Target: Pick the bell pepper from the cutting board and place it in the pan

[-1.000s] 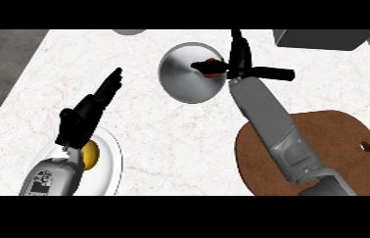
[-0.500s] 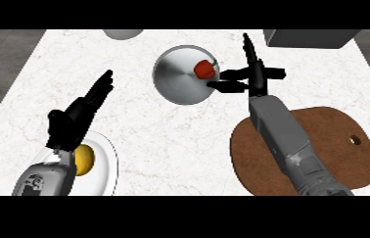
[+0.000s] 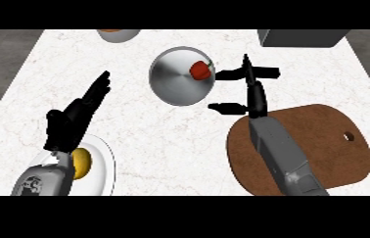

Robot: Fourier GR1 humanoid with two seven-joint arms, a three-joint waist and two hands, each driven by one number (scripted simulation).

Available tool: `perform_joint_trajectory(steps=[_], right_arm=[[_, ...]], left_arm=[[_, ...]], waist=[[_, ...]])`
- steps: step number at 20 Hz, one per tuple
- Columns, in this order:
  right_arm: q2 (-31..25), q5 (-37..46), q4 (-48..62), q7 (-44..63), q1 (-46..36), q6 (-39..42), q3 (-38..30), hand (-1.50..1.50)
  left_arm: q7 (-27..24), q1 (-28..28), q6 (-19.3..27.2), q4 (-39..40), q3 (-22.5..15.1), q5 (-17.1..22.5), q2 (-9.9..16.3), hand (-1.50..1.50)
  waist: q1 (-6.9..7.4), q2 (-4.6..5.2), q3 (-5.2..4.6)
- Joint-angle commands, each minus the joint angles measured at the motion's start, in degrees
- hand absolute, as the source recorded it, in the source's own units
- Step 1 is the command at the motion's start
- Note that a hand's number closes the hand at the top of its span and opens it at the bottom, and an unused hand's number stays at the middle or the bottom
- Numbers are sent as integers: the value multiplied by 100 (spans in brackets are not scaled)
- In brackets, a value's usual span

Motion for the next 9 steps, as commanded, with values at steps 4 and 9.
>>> perform_joint_trajectory(steps=[4, 9], right_arm=[[173, 157, -685, -130, 687, 14, 318, -150], [190, 30, -1580, -67, 1614, -261, 779, -150]], left_arm=[[138, 157, -104, -245, 63, -22, -49, 0], [127, 65, -117, -185, 146, -40, -100, 0]], waist=[[-37, -18, -2], [-59, -26, -3]])
